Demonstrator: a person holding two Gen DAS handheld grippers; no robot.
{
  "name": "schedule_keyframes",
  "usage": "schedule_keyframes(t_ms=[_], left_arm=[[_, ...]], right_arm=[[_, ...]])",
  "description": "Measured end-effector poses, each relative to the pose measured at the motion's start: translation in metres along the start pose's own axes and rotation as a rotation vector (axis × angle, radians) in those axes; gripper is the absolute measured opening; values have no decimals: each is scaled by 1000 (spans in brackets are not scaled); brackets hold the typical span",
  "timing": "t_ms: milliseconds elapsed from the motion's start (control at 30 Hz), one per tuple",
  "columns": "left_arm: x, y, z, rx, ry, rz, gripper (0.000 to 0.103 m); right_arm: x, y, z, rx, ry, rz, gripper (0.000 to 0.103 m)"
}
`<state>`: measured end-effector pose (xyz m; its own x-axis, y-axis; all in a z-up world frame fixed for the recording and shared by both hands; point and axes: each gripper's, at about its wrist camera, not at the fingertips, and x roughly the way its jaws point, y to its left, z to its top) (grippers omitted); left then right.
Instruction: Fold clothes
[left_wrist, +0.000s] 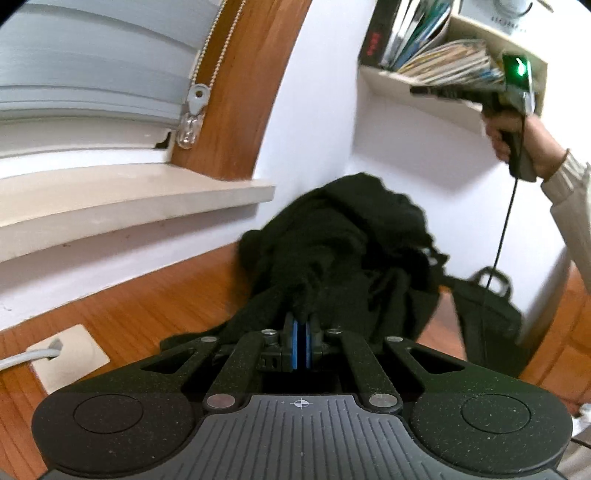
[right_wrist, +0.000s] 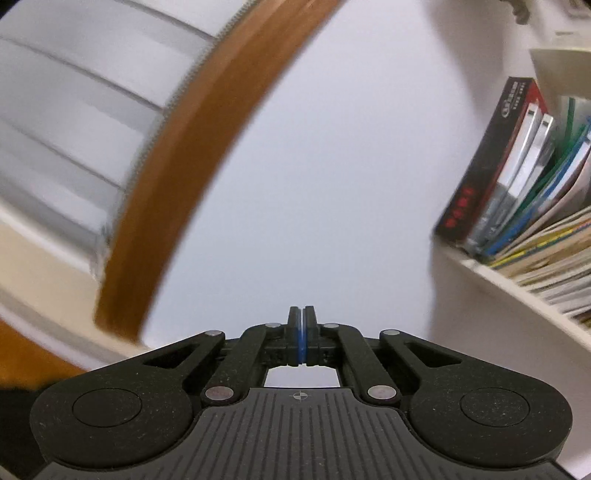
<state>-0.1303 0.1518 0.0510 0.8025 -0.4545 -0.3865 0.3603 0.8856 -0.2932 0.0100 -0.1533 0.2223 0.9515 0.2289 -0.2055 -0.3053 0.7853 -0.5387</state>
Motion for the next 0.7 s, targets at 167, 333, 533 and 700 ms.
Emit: schedule_keyframes(t_ms=[167,333,533,700], left_arm=[[8,-4,-2,20,27,-5,4],[9,-5,-3,25,30,-8,4],[11,-2,-4,24,38,-7,4],[15,-3,-7,36,76,-28,4]], right_arm=[[8,14,-19,-50,66,111,2],[38,73,-35,-114,108,296,16],[79,140,-46,-182,210,437,49],[111,153,-54,-169,303,407,40]])
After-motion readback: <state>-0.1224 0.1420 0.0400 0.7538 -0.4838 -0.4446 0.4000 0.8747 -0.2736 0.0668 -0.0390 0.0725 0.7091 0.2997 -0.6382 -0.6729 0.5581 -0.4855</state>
